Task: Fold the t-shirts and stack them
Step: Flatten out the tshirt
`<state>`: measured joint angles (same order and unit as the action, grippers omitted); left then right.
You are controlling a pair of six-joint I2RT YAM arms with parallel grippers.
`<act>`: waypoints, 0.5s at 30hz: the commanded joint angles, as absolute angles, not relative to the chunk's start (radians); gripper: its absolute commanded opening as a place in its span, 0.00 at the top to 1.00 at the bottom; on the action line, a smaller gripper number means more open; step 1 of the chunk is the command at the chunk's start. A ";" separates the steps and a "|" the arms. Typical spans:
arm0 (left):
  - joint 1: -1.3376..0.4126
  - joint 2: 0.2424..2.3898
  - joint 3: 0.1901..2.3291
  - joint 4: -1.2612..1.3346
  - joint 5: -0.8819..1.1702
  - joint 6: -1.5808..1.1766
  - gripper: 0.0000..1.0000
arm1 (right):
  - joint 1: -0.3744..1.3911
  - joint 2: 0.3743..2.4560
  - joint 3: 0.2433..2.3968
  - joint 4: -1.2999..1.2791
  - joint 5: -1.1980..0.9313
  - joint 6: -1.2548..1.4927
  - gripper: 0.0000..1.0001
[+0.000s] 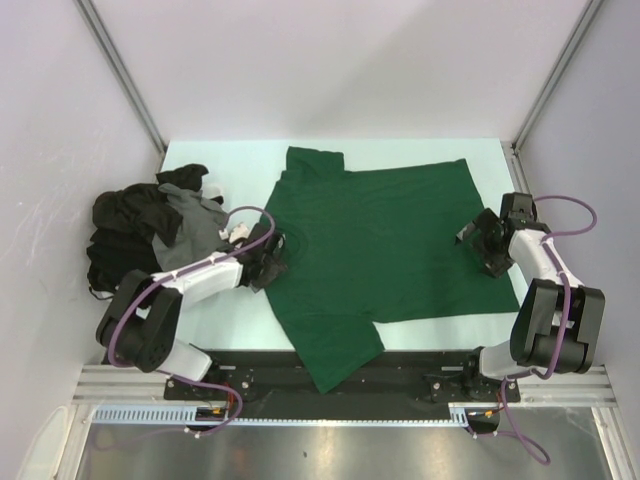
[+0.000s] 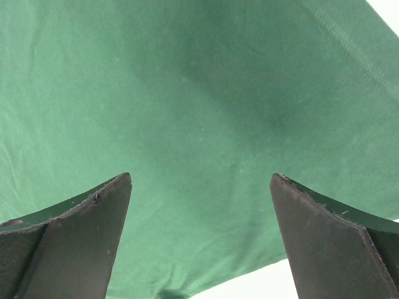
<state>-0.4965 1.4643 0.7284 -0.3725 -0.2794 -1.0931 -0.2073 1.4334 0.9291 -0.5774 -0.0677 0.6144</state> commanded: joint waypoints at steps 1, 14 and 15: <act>-0.430 1.477 0.736 -0.463 -0.377 -1.059 0.40 | -0.213 1.424 0.910 -0.551 -0.055 0.643 0.00; -0.411 1.439 0.816 -0.469 -0.406 -0.861 0.40 | -0.213 1.402 0.916 -0.546 -0.075 0.644 0.00; -0.411 1.434 0.836 -0.479 -0.407 -0.842 0.40 | -0.213 1.399 0.916 -0.543 -0.084 0.640 0.00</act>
<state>-0.4301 1.4887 0.7734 -0.4217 -0.3286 -0.9512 -0.2081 1.4322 0.8997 -0.5659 -0.0689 0.6365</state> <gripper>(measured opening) 0.598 0.994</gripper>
